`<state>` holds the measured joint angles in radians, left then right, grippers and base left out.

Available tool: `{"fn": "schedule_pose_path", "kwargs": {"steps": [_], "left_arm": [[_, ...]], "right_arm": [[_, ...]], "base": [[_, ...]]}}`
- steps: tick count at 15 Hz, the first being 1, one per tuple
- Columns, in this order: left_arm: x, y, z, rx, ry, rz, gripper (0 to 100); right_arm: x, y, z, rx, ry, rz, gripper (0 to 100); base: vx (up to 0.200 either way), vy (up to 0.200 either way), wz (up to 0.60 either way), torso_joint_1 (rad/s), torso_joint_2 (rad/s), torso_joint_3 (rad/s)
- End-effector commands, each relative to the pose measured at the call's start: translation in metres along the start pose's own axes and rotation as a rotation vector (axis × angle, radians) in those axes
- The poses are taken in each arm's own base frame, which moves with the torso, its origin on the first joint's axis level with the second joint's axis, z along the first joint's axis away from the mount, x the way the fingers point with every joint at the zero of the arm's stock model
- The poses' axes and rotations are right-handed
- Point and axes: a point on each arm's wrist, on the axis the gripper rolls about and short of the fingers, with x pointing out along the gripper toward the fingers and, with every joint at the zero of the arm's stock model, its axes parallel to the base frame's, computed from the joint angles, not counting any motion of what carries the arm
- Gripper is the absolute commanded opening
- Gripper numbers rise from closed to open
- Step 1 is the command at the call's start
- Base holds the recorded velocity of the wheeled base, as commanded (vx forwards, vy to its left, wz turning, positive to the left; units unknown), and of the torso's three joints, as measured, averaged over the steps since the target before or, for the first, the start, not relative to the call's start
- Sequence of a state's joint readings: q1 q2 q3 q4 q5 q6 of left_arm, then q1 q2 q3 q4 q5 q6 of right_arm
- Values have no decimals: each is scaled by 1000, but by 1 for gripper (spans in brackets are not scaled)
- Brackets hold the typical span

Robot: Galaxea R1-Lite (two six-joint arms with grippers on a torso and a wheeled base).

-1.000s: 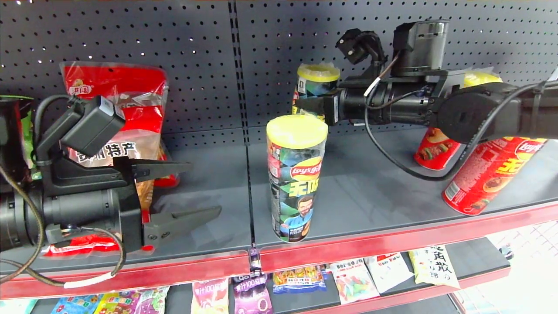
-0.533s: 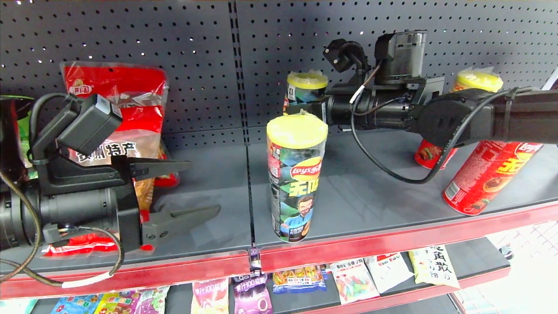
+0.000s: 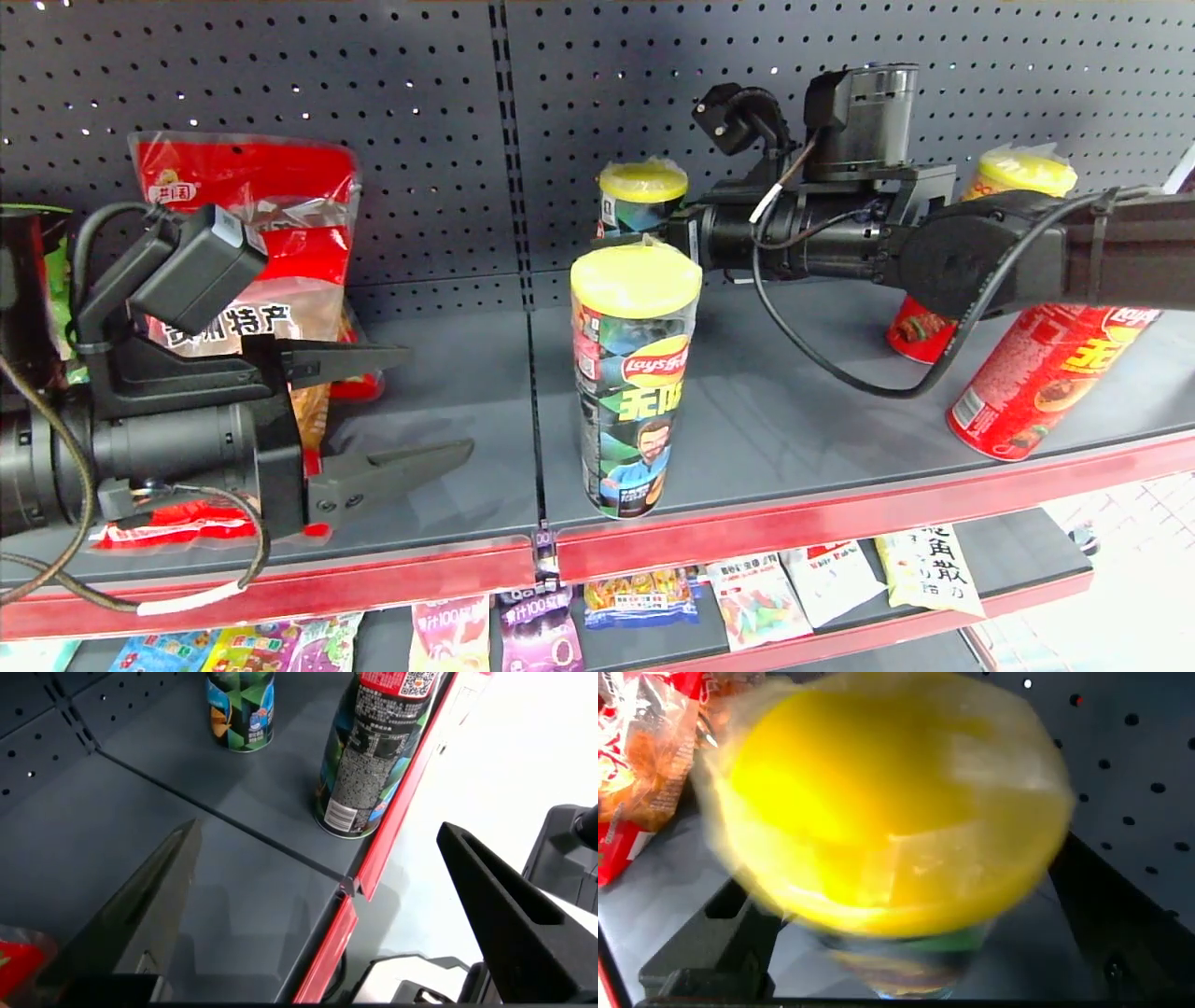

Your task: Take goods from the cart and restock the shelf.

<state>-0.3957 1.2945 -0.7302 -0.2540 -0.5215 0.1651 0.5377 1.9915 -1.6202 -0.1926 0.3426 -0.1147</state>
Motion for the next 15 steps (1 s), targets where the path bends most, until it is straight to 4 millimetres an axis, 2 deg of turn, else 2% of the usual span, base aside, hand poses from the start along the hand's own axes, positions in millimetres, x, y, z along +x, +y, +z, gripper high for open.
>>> {"fn": "schedule_pose_path", "kwargs": {"steps": [1, 5, 6, 11, 15], "left_arm": [[1, 1, 0, -1, 2, 0, 100], [1, 0, -1, 1, 6, -6, 100], [2, 0, -1, 0, 7, -7, 100], [5, 0, -2, 4, 15, -15, 100], [8, -6, -1, 13, 14, -45, 100]], "right_arm": [[-17, 6, 8, -5, -12, -3, 100], [-57, 24, 0, 9, 38, -28, 100], [-62, 26, -2, 13, 49, -42, 100], [-131, 49, -18, 23, 87, -79, 100], [-185, 76, -41, 22, 101, -47, 100]], "base": [[0, 0, 0, 0, 0, 0], [0, 0, 0, 0, 0, 0], [0, 0, 0, 0, 0, 0], [0, 0, 0, 0, 0, 0], [0, 0, 0, 0, 0, 0]]}}
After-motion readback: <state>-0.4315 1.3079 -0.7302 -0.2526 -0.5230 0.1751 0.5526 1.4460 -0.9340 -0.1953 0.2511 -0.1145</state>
